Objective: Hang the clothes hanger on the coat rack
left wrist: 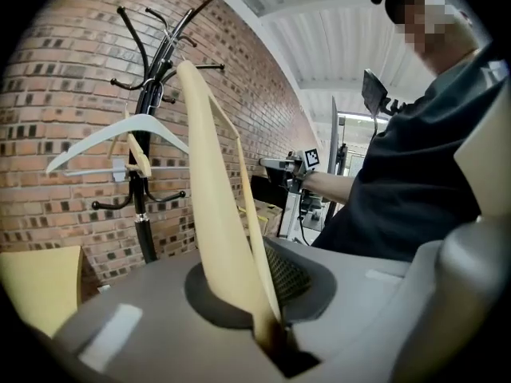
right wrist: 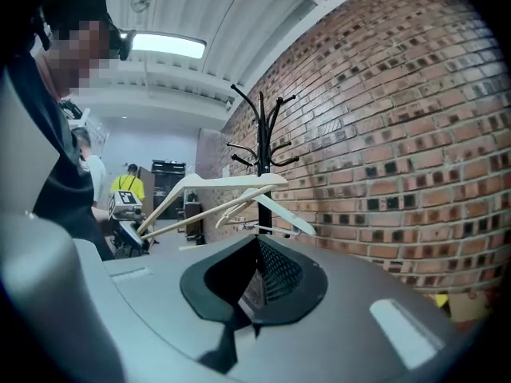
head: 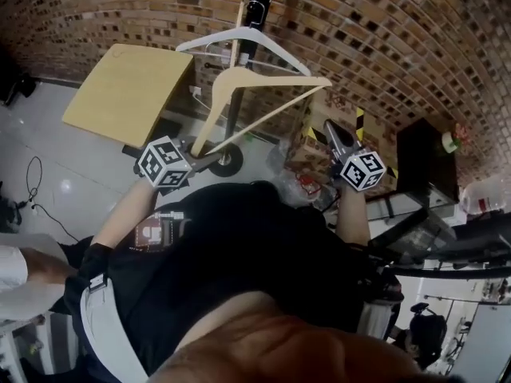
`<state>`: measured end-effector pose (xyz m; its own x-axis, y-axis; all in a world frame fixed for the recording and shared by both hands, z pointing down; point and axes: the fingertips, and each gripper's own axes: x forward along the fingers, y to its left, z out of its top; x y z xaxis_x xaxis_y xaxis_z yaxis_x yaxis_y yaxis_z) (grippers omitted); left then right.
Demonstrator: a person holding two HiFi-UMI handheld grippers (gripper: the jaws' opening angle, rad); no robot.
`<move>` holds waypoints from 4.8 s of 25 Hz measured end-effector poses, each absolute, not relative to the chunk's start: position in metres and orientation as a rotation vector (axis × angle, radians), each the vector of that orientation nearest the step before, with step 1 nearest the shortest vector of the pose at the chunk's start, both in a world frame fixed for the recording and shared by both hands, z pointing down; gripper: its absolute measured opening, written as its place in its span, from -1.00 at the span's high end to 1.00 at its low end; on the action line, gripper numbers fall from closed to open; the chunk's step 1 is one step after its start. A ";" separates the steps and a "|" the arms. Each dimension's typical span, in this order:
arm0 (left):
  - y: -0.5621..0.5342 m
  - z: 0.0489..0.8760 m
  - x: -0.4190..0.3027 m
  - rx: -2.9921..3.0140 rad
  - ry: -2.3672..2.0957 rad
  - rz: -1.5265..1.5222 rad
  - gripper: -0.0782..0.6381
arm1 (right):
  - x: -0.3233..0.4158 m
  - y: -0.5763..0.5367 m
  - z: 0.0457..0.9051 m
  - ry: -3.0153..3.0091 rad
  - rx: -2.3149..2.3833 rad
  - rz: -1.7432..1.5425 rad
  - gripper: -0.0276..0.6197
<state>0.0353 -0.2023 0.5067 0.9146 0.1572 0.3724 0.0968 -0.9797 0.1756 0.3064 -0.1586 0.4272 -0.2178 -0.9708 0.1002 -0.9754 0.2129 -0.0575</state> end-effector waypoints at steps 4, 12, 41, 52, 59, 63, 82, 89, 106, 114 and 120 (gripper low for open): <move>-0.232 0.498 0.027 2.944 0.287 0.628 0.72 | 0.315 -0.168 0.421 -2.306 2.074 0.181 0.87; -0.265 0.481 0.041 2.996 0.374 0.705 0.72 | 0.347 -0.187 0.407 -2.221 2.182 0.160 0.87; -0.286 0.419 0.274 2.772 -0.227 0.846 0.72 | 0.539 -0.298 0.441 -2.763 1.755 0.187 0.87; -0.311 0.417 0.288 2.570 -0.265 0.859 0.72 | 0.548 -0.318 0.456 -2.783 1.713 0.153 0.87; -0.320 0.417 0.301 2.491 -0.269 0.859 0.72 | 0.554 -0.327 0.467 -2.818 1.713 0.177 0.87; -0.323 0.412 0.306 2.457 -0.276 0.841 0.72 | 0.551 -0.329 0.474 -2.834 1.700 0.191 0.87; -0.311 0.427 0.315 2.404 -0.211 0.958 0.72 | 0.543 -0.335 0.479 -2.871 1.678 0.201 0.87; -0.305 0.443 0.295 2.377 -0.257 0.951 0.72 | 0.538 -0.335 0.487 -2.874 1.671 0.231 0.87; -0.333 0.464 0.274 2.411 -0.467 0.771 0.48 | 0.532 -0.333 0.492 -2.874 1.656 0.253 0.87; -0.326 0.478 0.259 2.512 -0.551 0.666 0.29 | 0.531 -0.329 0.498 -2.870 1.656 0.275 0.87; -0.314 0.489 0.240 2.537 -0.552 0.604 0.28 | 0.529 -0.329 0.496 -2.875 1.651 0.274 0.87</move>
